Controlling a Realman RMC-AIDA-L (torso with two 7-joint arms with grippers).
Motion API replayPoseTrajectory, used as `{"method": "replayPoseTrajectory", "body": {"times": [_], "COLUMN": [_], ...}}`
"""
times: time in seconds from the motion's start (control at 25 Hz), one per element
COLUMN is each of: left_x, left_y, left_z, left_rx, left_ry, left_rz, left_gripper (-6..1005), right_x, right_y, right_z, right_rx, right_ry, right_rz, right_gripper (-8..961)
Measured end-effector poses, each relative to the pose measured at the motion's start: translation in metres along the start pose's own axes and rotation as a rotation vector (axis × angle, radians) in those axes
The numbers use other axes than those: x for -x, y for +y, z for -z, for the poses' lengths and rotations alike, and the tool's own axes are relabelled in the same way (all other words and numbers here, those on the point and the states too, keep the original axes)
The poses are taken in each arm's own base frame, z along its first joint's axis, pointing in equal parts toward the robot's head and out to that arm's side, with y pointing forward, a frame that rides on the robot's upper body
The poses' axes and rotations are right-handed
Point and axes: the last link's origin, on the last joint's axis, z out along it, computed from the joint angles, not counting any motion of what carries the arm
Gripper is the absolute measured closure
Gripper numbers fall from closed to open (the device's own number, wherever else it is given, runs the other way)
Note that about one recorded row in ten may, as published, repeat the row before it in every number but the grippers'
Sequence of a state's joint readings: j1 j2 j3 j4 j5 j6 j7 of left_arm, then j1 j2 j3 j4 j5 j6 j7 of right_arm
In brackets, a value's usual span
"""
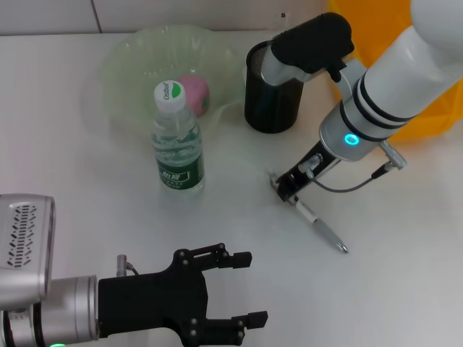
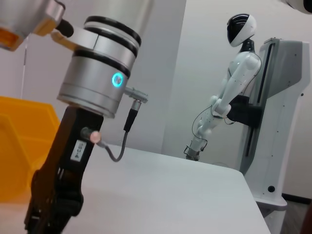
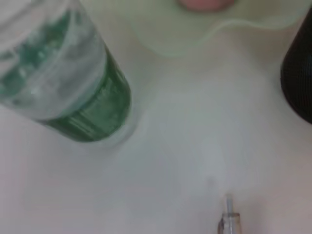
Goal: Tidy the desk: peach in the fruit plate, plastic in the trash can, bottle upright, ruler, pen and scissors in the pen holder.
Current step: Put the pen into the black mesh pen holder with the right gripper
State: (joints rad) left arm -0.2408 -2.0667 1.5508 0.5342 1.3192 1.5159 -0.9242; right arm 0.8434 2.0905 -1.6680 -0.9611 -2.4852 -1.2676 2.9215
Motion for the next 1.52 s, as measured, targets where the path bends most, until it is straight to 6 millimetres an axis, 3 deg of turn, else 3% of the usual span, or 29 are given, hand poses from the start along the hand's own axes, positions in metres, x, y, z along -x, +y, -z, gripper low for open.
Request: {"method": "replayPoseTrajectory", "body": {"times": [0.16, 0.28, 0.32, 0.36, 0.48, 0.52, 0.56, 0.64, 0.76, 0.92, 1.12, 1.52], "left_x": [-0.001, 0.000, 0.000, 0.000, 0.000, 0.000, 0.000, 0.000, 0.000, 0.000, 0.000, 0.001], "left_y": [0.000, 0.000, 0.000, 0.000, 0.000, 0.000, 0.000, 0.000, 0.000, 0.000, 0.000, 0.000], "left_z": [0.000, 0.000, 0.001, 0.001, 0.001, 0.001, 0.001, 0.000, 0.000, 0.000, 0.000, 0.000], "left_rx": [0.001, 0.000, 0.000, 0.000, 0.000, 0.000, 0.000, 0.000, -0.001, -0.002, -0.003, -0.003], "left_ry": [0.000, 0.000, 0.001, 0.001, 0.002, 0.002, 0.002, 0.003, 0.004, 0.003, 0.000, -0.002], "left_rz": [-0.001, 0.002, 0.002, 0.002, 0.001, 0.002, 0.002, 0.002, 0.002, 0.004, 0.008, 0.010], "left_gripper": [199, 199, 199, 199, 199, 199, 199, 199, 199, 199, 199, 199], "right_x": [0.004, 0.009, 0.010, 0.010, 0.011, 0.009, 0.009, 0.006, -0.002, -0.018, -0.028, -0.020], "right_y": [-0.002, -0.012, -0.019, -0.019, -0.028, -0.036, -0.036, -0.044, -0.055, -0.076, -0.087, -0.085], "right_z": [0.017, 0.047, 0.067, 0.067, 0.097, 0.112, 0.112, 0.120, 0.115, 0.089, 0.062, 0.032], "right_rx": [0.012, 0.025, 0.031, 0.031, 0.045, 0.063, 0.063, 0.094, 0.142, 0.156, 0.083, 0.089], "right_ry": [-0.076, -0.213, -0.314, -0.314, -0.504, -0.657, -0.657, -0.826, -1.028, -1.258, -1.375, -1.290], "right_rz": [0.000, -0.023, -0.034, -0.034, -0.030, -0.010, -0.010, 0.010, 0.035, 0.032, 0.046, 0.016], "right_gripper": [820, 822, 823, 823, 823, 823, 823, 823, 823, 824, 824, 820]}}
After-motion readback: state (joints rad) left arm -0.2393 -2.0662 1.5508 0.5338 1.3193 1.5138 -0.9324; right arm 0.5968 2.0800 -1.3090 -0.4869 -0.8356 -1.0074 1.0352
